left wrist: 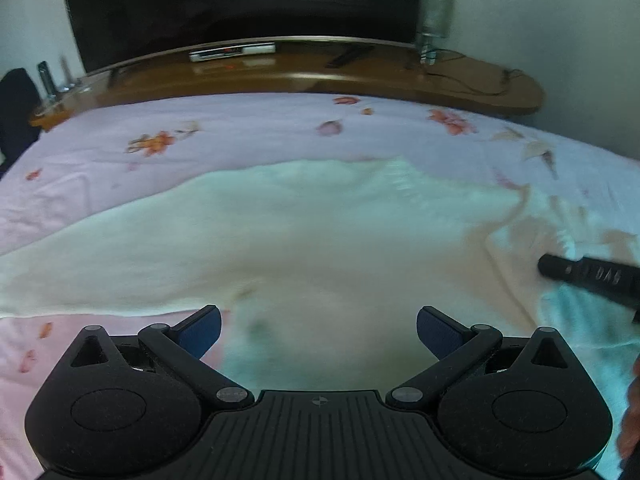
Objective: Fold small clothes
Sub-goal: 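Reach the left tool to the other sleeve cuff and close it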
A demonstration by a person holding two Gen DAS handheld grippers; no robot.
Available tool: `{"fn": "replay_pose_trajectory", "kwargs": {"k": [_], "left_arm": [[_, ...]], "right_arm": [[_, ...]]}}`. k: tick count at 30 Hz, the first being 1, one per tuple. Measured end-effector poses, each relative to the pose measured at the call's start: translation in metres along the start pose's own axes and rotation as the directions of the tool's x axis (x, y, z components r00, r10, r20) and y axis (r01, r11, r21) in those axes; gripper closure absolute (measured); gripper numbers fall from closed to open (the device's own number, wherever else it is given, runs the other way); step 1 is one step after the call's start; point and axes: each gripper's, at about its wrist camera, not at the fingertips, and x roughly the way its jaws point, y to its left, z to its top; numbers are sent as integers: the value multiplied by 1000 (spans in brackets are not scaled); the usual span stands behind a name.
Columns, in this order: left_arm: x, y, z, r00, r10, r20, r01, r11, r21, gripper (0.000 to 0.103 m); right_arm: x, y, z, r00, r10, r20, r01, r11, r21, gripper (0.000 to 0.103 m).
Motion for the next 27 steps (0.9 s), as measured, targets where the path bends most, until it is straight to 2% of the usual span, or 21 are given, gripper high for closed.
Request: {"fn": "replay_pose_trajectory", "kwargs": {"k": [2,4,6,7,8,11,13,15,18,22,23,24,26,27], "left_arm": [[-1,6,-4,1000,-1,-6,1,1000,-6,0],[-3,13,-7,1000,-26,-13,25,999,-33,0],[-4,20,-11,998,-64,-23,62,995,-82,0],[-4,24,-13,996,-89,-29,85,991,-108,0],[-4,27,-14,992,-116,-39,110,985,-132,0],[-4,22,-21,981,-181,-67,170,975,-141,0],[-2,13,-23,966,-242,-92,228,963,-143,0],[2,4,-24,947,-302,-108,284,946,-156,0],[12,-6,-24,927,-355,-120,324,920,-221,0],[24,-13,-20,913,-400,-81,358,879,-314,4],[26,-14,-19,911,-406,-63,366,871,-327,15],[29,-15,-17,908,-415,-55,374,864,-338,21],[35,-16,-14,905,-424,-34,383,846,-370,21],[37,-16,-12,905,-425,-23,385,840,-382,25]], "right_arm": [[0,13,1,998,55,-1,-55,998,-3,94],[-10,35,0,992,125,-3,-125,990,-61,93],[-17,53,-3,978,208,-28,-210,974,-91,84],[-22,58,-4,974,225,-27,-227,969,-102,77],[-29,60,-7,976,217,-12,-217,969,-115,78],[-49,47,-14,992,123,36,-117,984,-133,77],[-63,31,-24,998,10,58,-1,989,-148,73],[-73,12,-32,994,-84,67,94,984,-154,72],[-85,-8,-44,972,-210,103,226,957,-181,67],[-90,-32,-55,953,-285,104,298,944,-145,61],[-90,-36,-56,949,-300,101,312,940,-136,61],[-92,-40,-57,945,-309,104,321,938,-131,60],[-88,-44,-59,935,-339,108,352,927,-133,60],[-88,-48,-60,930,-352,108,364,922,-134,59]]}}
